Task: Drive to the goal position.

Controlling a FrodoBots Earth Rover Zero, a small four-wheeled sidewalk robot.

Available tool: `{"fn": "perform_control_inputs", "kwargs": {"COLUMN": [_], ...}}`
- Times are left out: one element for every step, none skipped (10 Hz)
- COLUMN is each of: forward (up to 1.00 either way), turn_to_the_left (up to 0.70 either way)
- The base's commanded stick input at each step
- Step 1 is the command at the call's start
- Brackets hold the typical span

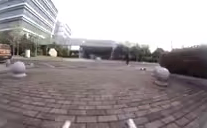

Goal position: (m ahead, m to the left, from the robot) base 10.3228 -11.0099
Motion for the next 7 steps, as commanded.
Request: {"fn": "perform_control_inputs", "kwargs": {"forward": [0.45, 0.45, 0.45, 0.45, 0.45, 0.45, 0.45], "turn_to_the_left": [-0.26, -0.26, -0.26, -0.26, -0.27, -0.26, -0.26]}}
